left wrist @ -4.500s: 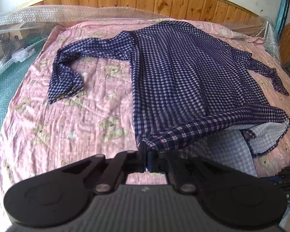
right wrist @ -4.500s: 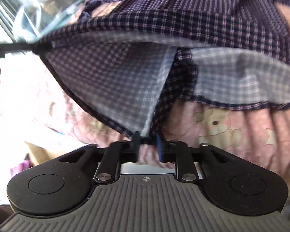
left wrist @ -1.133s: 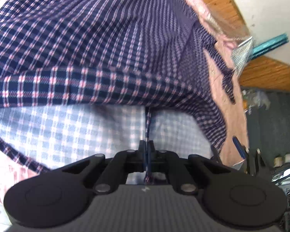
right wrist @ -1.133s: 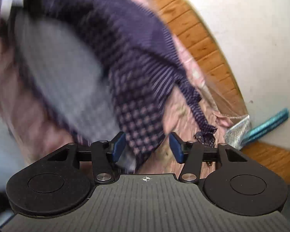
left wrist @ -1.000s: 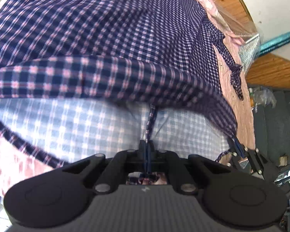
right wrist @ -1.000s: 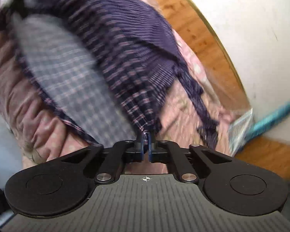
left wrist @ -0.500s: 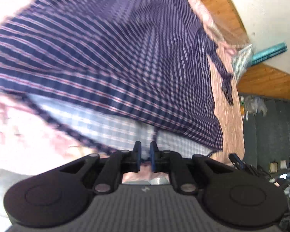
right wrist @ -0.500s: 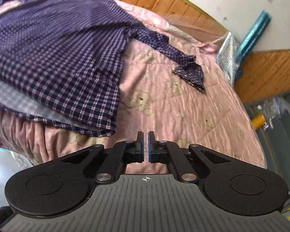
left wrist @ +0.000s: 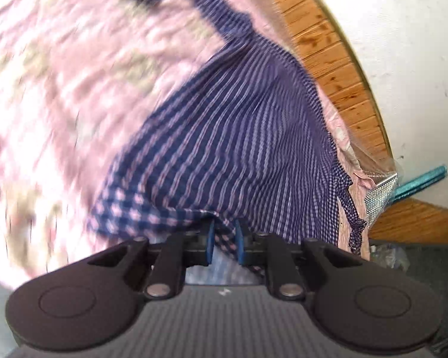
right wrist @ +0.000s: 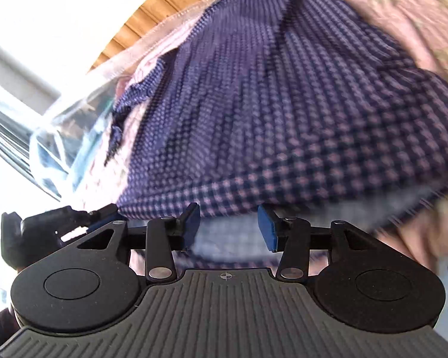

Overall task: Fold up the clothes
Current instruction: 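Lay the folded side down and open both grippers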

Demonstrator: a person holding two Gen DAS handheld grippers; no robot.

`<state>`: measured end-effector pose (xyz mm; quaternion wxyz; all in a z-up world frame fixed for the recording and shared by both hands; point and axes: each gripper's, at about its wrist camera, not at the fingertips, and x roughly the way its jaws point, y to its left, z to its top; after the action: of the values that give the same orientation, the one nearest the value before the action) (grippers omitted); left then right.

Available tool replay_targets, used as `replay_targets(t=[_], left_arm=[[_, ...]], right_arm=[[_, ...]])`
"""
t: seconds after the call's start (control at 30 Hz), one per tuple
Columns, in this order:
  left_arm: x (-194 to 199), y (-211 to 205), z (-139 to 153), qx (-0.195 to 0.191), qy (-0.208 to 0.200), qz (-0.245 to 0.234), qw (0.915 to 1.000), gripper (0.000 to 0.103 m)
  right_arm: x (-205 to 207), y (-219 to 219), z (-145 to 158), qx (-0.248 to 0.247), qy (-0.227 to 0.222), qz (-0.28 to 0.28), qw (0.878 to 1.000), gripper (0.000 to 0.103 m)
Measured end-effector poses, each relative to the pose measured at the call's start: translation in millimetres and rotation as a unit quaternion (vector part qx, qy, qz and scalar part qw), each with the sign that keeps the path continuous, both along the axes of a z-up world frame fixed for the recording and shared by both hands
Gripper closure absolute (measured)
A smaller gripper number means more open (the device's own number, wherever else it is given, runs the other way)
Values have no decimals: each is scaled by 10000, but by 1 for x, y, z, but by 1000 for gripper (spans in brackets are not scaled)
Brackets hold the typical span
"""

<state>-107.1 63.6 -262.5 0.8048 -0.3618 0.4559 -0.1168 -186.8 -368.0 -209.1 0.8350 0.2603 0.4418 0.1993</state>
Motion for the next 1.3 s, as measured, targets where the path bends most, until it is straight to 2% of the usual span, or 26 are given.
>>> replay_targets(t=[0.13, 0.2, 0.27, 0.33, 0.43, 0.53, 0.63, 0.7, 0.77, 0.8, 0.83, 0.87, 0.93, 1.0, 1.07, 1.1, 1.13, 1.17, 1.2, 1.23, 1.3], left_arm=[[4, 18, 11, 66, -184, 15, 9998, 88], [3, 23, 14, 54, -210, 72, 9997, 86], [-3, 33, 17, 107, -230, 83, 9996, 86], [-12, 42, 19, 328, -259, 12, 9991, 84], [-31, 51, 23, 985, -365, -312, 9940, 81], [-49, 45, 28, 1835, -593, -708, 9787, 79], [-62, 33, 28, 2538, -799, -1126, 9573, 70], [-60, 20, 22, 3028, -845, -1386, 9391, 70], [-57, 7, 16, 3643, -938, -1538, 9137, 69], [-54, 3, 15, 3828, -968, -1558, 9054, 75], [-51, 2, 15, 3926, -1008, -1569, 9006, 81], [-49, 3, 19, 3837, -1071, -1561, 9038, 91], [-42, 10, 29, 3559, -1107, -1468, 9163, 91], [-33, 21, 35, 3226, -1051, -1292, 9318, 91], [-24, 30, 38, 2925, -964, -1116, 9448, 91], [-20, 34, 39, 2826, -925, -1046, 9490, 90], [-18, 36, 39, 2828, -904, -1011, 9495, 89], [-17, 37, 40, 2844, -892, -992, 9494, 87], [-18, 37, 41, 2897, -904, -1008, 9475, 82], [-21, 37, 42, 2964, -925, -1034, 9449, 80], [-30, 32, 46, 3093, -1013, -1085, 9393, 78]], right_arm=[[12, 43, 9, -46, -216, 641, 9977, 51], [16, 67, 8, 88, -234, 984, 9948, 48], [20, 85, 3, 215, -208, 1036, 9942, 48], [27, 97, -1, 339, -122, 988, 9945, 48], [41, 106, -6, 491, -72, 803, 9955, 48], [54, 105, -6, 585, -62, 628, 9963, 48], [67, 102, -5, 558, -75, 484, 9972, 48], [74, 104, -5, 478, -80, 500, 9976, 48], [72, 111, 2, 277, -203, 662, 9972, 48], [71, 114, 5, 177, -265, 742, 9967, 47], [68, 119, 9, 49, -377, 889, 9953, 47], [60, 128, 17, -140, -597, 1179, 9911, 47], [42, 147, 30, -595, -1079, 1896, 9741, 48], [23, 169, 35, -1171, -1569, 2617, 9451, 47], [17, 191, 31, -1918, -1892, 2999, 9151, 51], [20, 195, 27, -2087, -1855, 3074, 9097, 79], [29, 193, 23, -2050, -1669, 3040, 9153, 97], [40, 191, 19, -1910, -1420, 2934, 9259, 103], [52, 190, 17, -1745, -1233, 2777, 9366, 103], [65, 190, 16, -1584, -1093, 2623, 9456, 103], [86, 192, 13, -1403, -835, 2426, 9563, 103]])
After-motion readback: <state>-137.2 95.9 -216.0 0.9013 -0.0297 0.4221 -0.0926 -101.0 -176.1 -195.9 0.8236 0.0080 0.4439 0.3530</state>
